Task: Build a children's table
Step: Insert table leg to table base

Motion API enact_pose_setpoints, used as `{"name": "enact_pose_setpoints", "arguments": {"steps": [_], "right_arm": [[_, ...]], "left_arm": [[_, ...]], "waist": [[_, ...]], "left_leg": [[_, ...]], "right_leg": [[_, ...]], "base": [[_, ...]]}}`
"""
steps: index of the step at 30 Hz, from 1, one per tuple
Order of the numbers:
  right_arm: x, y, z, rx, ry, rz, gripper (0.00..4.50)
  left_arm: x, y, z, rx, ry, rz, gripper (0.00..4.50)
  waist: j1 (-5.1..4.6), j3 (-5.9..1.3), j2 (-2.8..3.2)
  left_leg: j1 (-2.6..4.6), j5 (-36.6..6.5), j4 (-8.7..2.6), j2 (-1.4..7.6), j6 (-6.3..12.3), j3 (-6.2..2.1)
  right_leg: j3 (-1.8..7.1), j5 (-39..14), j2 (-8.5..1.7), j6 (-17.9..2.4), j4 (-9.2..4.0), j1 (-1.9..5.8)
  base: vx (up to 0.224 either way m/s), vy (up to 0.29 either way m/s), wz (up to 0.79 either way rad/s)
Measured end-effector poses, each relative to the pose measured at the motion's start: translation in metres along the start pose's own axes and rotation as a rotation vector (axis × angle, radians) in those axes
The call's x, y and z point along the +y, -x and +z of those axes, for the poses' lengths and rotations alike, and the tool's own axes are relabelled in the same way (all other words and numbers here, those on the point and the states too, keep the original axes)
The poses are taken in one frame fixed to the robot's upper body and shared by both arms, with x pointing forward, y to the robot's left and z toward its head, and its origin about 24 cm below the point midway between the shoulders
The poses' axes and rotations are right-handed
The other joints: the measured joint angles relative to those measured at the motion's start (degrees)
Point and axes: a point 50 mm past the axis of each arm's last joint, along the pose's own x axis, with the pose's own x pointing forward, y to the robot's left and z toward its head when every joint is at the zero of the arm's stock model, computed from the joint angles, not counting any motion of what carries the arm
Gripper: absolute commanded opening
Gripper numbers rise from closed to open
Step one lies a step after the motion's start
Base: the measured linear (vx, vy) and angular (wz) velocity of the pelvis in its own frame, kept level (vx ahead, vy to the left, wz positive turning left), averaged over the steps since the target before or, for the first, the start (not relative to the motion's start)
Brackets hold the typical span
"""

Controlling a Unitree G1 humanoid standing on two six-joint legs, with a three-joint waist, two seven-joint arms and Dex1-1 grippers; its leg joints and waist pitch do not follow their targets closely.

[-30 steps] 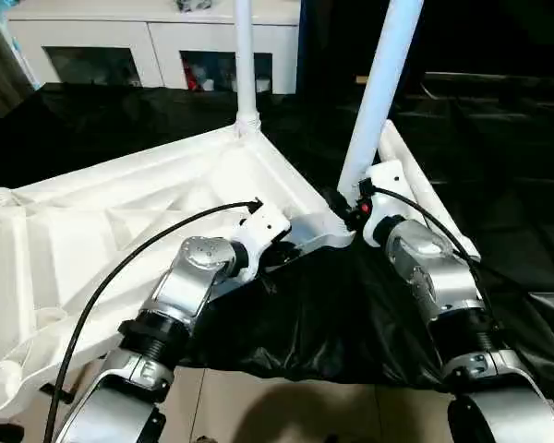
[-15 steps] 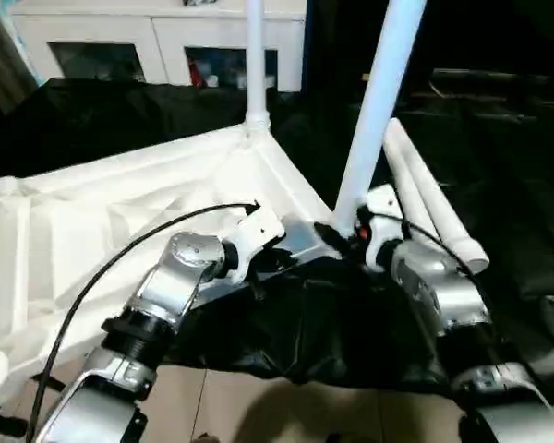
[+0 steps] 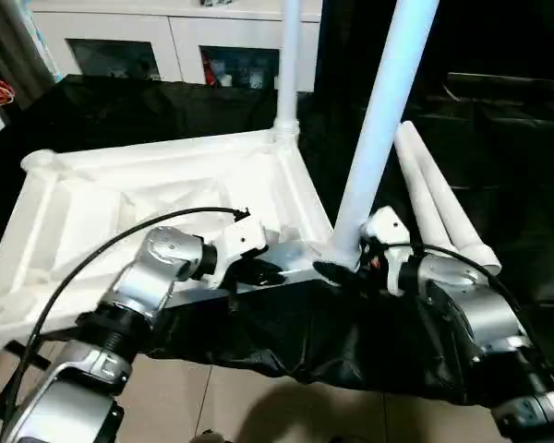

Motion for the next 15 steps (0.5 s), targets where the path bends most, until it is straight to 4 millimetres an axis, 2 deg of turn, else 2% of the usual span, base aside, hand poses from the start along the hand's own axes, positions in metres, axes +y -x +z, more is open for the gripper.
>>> {"name": "enact_pose_setpoints", "arguments": {"steps": [4,9,14,15], "right_arm": [[0.005,0.008,-0.001,-0.003,0.033,0.037,3.77],[0.009,0.008,0.003,-0.026,0.04,0.059,3.77],[0.013,0.006,0.007,-0.044,0.062,0.086,3.77],[0.013,0.006,0.007,-0.046,0.063,0.087,3.62]], "left_arm": [[0.001,0.002,-0.001,0.003,-0.016,-0.051,0.0],[0.002,0.002,-0.003,0.008,-0.026,-0.074,0.0],[0.002,0.002,-0.004,0.012,-0.029,-0.088,0.0],[0.002,0.002,-0.004,0.012,-0.028,-0.09,0.0]], "waist": [[0.61,0.03,0.05],[1.15,0.02,0.11],[1.29,0.02,0.11],[1.29,0.02,0.11]], "left_leg": [[0.0,0.0,0.08,0.04,0.04,0.09],[0.03,0.0,0.2,0.11,0.03,0.19],[0.05,0.1,0.2,0.17,-0.05,0.26],[0.04,0.1,0.2,0.18,-0.05,0.26]], "right_leg": [[-0.03,0.0,-0.05,0.0,0.0,0.0],[-0.02,0.0,-0.07,0.0,0.15,0.02],[-0.03,0.0,-0.07,0.0,0.22,0.04],[-0.03,0.0,-0.07,0.0,0.23,0.05]], "base": [[0.0,0.0,0.0],[0.0,0.0,0.0],[0.0,0.0,0.0],[0.0,0.0,0.0]]}}
